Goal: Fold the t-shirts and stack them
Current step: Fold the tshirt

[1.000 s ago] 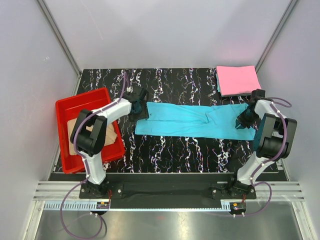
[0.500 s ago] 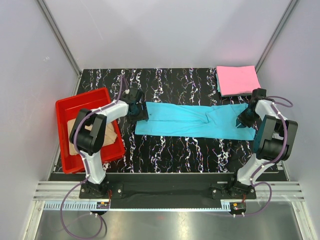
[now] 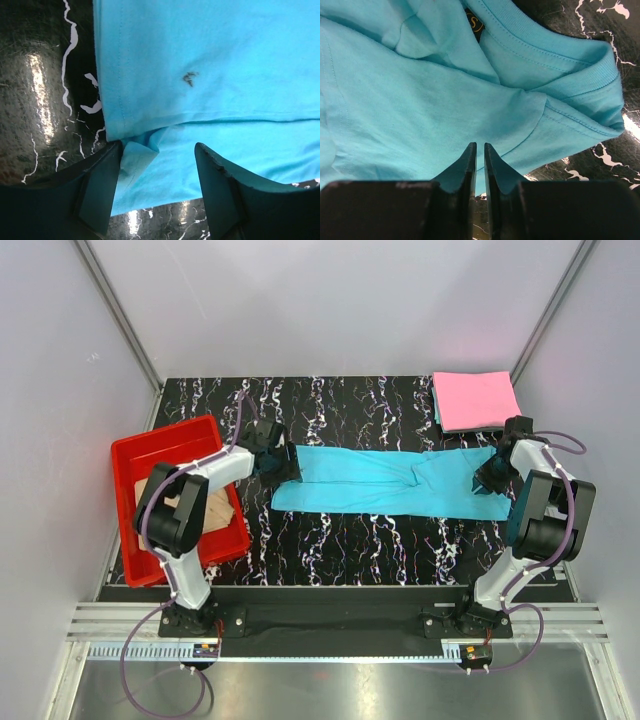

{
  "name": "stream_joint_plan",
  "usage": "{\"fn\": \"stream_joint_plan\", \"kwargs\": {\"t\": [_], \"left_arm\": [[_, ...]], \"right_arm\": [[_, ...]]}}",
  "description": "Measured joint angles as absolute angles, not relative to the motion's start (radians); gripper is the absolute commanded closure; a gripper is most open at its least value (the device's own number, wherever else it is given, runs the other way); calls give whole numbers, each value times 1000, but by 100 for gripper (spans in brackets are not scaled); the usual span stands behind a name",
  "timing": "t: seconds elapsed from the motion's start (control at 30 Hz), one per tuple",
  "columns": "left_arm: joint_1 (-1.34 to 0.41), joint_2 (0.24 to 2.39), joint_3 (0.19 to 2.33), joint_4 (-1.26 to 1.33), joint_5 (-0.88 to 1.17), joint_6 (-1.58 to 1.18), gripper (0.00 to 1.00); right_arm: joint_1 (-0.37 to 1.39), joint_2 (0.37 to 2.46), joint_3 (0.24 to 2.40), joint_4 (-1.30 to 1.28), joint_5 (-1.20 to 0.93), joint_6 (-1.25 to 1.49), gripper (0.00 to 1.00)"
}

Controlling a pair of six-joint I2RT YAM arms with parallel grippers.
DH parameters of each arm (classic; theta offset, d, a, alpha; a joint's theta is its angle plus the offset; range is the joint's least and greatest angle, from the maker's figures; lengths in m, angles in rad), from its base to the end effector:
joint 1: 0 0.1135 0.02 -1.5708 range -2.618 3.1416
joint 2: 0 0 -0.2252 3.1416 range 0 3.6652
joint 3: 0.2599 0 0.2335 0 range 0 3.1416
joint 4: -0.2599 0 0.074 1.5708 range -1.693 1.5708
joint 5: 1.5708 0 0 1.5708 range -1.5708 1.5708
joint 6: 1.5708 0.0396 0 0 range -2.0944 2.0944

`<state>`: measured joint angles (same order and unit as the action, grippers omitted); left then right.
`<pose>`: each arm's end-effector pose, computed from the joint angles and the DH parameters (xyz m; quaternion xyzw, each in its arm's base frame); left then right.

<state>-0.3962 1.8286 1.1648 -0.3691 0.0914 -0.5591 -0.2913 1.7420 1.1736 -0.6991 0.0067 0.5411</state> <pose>0.3217 -0.1385 0.1421 -0.0662 0.9608 -0.1611 0.2155 0.3014 -0.0907 0.1561 0.4001 0.9039 0.0155 0.1503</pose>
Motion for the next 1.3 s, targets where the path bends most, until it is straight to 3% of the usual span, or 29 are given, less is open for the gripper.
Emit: {"fn": "stream_joint_plan", "kwargs": {"t": [0.67,1.0,1.3], "left_arm": [[-453,1739,1250,-521,-114,-595,40],[-466,1834,1239,-472,-63,-600,52],[-514,1896,1240,-490,-149,-613,51]], "right_arm": [[-291,1742,1173,-698,7,538,82],[-291,1742,1171,-693,-1,539,82],[-331,1752,1145,-683,62,538,82]]}}
